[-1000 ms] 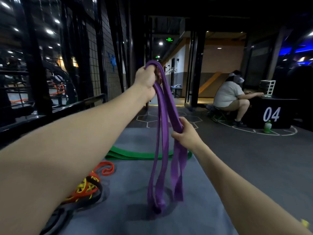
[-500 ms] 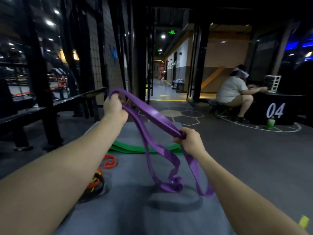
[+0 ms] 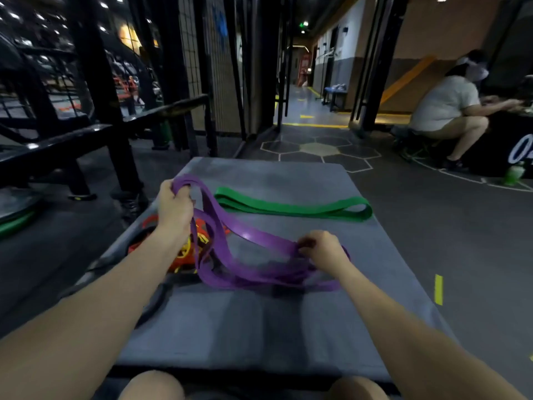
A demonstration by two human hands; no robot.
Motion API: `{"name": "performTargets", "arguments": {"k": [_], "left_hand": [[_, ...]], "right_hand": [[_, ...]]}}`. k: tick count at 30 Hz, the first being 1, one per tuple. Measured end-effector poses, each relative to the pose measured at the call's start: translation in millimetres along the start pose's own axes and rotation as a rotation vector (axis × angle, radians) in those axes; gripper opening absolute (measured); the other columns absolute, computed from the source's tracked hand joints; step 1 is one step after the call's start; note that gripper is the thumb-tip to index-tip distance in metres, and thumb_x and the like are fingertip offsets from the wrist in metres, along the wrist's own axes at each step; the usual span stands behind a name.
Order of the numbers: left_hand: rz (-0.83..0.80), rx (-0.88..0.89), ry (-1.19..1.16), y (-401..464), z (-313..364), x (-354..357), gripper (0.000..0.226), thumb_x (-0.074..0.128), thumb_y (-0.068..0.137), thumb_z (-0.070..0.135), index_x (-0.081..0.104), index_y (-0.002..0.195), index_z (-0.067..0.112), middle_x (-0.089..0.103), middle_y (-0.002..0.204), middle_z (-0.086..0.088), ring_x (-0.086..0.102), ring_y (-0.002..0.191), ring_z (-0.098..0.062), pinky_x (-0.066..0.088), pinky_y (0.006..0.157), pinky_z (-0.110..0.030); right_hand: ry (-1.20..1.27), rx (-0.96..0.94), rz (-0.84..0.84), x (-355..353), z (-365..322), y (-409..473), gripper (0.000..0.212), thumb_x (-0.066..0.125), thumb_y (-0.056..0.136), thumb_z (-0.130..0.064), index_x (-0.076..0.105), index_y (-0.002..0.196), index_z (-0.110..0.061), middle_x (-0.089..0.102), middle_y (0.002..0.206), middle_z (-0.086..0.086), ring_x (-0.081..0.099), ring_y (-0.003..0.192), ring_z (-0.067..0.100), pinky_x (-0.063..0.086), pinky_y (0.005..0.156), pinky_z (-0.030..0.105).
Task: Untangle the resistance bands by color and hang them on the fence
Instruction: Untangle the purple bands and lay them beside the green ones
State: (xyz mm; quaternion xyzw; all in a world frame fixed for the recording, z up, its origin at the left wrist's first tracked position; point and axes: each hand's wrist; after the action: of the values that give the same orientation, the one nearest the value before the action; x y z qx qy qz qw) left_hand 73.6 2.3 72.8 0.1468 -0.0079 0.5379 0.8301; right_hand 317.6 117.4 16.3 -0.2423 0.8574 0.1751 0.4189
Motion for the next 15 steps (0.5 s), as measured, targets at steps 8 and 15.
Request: {"name": "performTargets", "arguments": {"k": [8,15], "left_hand": [[-0.298,0.107,0.321,-66,-32,53,0.011,0.046,0.092,0.006,0.049,0.099,0.014,0.051,0.093,-0.009,0.049,0.088,-0.019,0.037,0.079,-0.033],[-0.442,0.147,0.576,-92,-72,61,0.007,0.050,0.090,0.002,0.046,0.095,0.003,0.052,0.088,-0.019,0.053,0.088,-0.030,0.026,0.067,-0.030]], "right_hand": [[-0.064,0.219,0.177,-16,64,-17,0.013,0.069,0.079,-0.010,0.066,0.089,-0.002,0.065,0.089,0.016,0.060,0.087,0.031,0.048,0.071,0.035],[0.107,0.464,0.261,-8,84,-10,0.052,0.066,0.085,-0.021,0.042,0.125,0.003,0.039,0.133,0.022,0.048,0.113,0.040,0.041,0.090,0.040]]}}
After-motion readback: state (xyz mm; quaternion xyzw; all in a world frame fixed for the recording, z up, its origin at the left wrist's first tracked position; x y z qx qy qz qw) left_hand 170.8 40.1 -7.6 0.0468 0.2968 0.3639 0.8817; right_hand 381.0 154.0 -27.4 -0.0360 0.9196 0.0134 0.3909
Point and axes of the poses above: each hand's wrist, its own y-axis towards the middle knuckle, its own x-axis out of the palm, z = x × y
